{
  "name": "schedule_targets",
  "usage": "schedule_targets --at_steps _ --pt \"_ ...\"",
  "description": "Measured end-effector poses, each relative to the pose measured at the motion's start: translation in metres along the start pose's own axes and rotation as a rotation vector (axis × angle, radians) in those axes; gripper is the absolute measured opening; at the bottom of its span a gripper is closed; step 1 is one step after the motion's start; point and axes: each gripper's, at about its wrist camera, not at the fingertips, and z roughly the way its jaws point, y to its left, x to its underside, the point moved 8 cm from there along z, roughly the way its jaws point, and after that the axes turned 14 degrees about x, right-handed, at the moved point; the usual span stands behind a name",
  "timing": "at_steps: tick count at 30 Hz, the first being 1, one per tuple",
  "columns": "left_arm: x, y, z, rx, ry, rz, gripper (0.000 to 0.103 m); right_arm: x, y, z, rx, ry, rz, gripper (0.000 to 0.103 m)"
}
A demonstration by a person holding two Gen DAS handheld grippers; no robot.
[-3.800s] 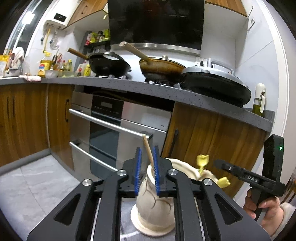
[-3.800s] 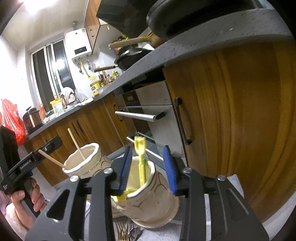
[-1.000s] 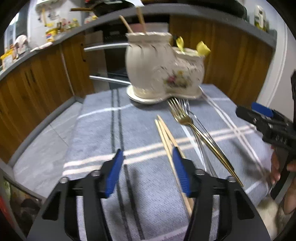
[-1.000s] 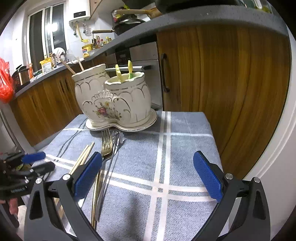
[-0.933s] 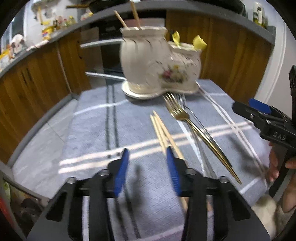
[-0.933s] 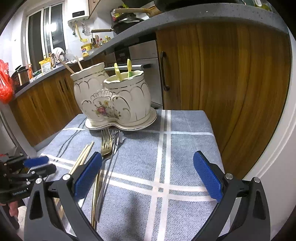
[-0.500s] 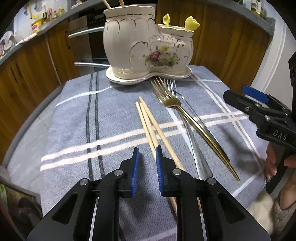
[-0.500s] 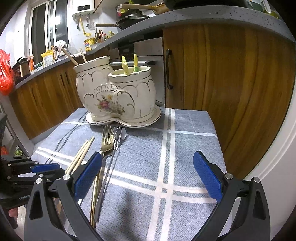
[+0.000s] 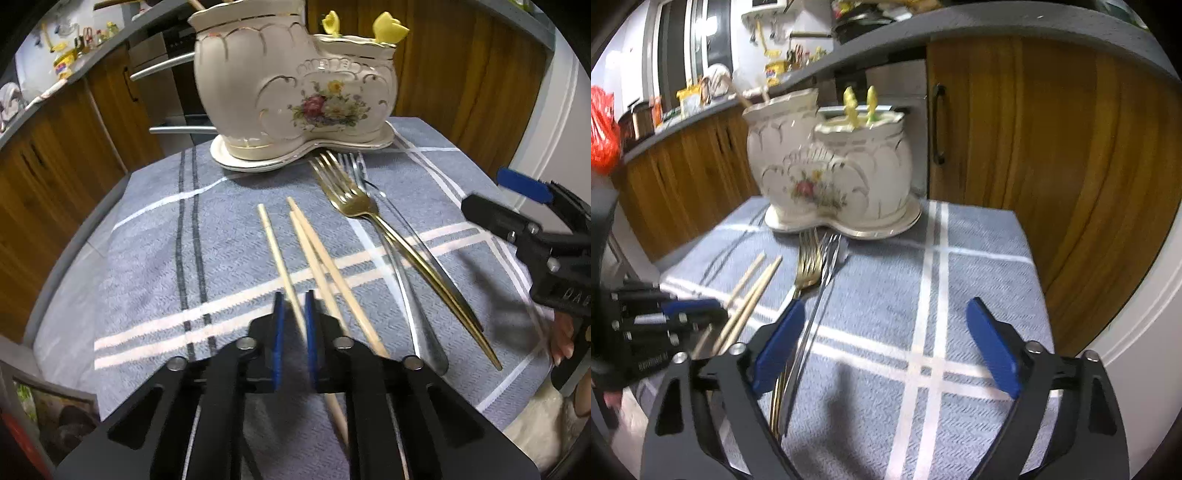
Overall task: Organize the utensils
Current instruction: 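Grasp a third chopstick with the left tool while the right tool approaches the forks, then grasp and lift a silver utensil with the right tool while the left tool holds the chopstick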
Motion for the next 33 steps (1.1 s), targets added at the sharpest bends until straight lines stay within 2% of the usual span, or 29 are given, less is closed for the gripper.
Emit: schedule_targets --at_steps 5,9,11,15,19,23,26,28,30,33 --pt "0.005 0.008 -0.006 0.01 -0.007 0.001 0.005 0.01 0.017 0.005 -0.071 0.073 -0.025 0.052" --pt "0.006 0.013 -0.009 0.02 -0.014 -0.006 0.005 0.009 0.031 0.008 -0.088 0.089 -0.043 0.04" --pt "0.006 0.012 -0.008 0.016 -0.013 0.005 0.005 0.006 0.037 0.012 -0.079 0.094 -0.056 0.03" --pt "0.002 0.012 -0.004 0.009 -0.006 0.023 0.005 -0.001 0.042 0.022 -0.072 0.115 -0.057 0.023" --pt "-0.002 0.012 0.0 0.001 0.0 0.048 0.005 -0.005 0.048 0.031 -0.127 0.169 -0.034 0.019" --pt "-0.006 0.013 0.002 0.009 0.01 0.058 0.005 -0.011 0.048 0.039 -0.079 0.176 -0.062 0.018" --pt "-0.011 0.014 0.005 0.022 0.014 0.058 0.005 -0.01 0.05 0.047 -0.092 0.207 -0.069 0.016" --pt "-0.015 0.014 0.008 0.023 0.019 0.071 0.006 -0.012 0.05 0.05 -0.1 0.209 -0.069 0.013" --pt "-0.017 0.013 0.01 0.025 0.021 0.077 0.006 -0.013 0.051 0.052 -0.111 0.209 -0.072 0.006" --pt "-0.022 0.014 0.013 0.024 0.022 0.083 0.006 -0.015 0.049 0.05 -0.114 0.196 -0.066 0.003"
